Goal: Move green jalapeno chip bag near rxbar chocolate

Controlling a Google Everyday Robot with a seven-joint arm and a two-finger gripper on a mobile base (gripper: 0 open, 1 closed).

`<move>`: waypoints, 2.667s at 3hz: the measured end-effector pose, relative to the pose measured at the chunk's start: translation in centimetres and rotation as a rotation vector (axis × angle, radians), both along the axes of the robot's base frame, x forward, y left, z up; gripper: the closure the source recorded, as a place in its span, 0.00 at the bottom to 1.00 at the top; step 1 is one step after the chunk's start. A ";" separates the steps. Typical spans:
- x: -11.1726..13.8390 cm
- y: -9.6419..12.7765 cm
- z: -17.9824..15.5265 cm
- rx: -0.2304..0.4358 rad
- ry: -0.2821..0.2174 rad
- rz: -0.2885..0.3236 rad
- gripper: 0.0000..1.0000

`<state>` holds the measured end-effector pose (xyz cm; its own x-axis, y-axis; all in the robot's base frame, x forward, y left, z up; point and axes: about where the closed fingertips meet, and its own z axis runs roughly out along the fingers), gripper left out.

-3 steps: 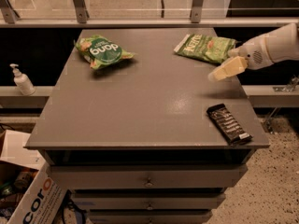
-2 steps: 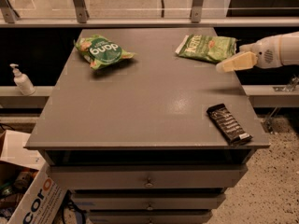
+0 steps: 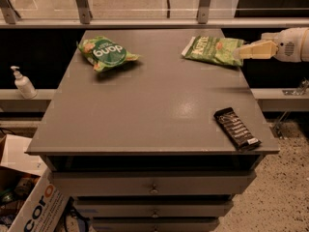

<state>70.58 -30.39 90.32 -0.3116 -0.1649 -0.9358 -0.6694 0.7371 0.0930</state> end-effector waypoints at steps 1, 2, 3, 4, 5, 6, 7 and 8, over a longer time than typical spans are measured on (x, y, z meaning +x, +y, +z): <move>1.2 0.8 -0.9 -0.068 0.042 -0.043 0.00; 2.3 1.3 -3.0 -0.107 0.102 -0.083 0.00; 2.8 1.7 -4.7 -0.114 0.148 -0.106 0.00; 3.1 2.1 -6.2 -0.109 0.184 -0.123 0.00; 3.5 2.1 -6.8 -0.101 0.192 -0.132 0.16; 3.6 1.8 -7.0 -0.099 0.186 -0.137 0.41; 3.5 1.2 -6.8 -0.099 0.174 -0.142 0.63; 3.2 1.0 -5.9 -0.100 0.146 -0.137 0.87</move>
Offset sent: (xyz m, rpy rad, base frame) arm 0.0312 0.0116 -0.0493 -0.1539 0.1681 -0.1402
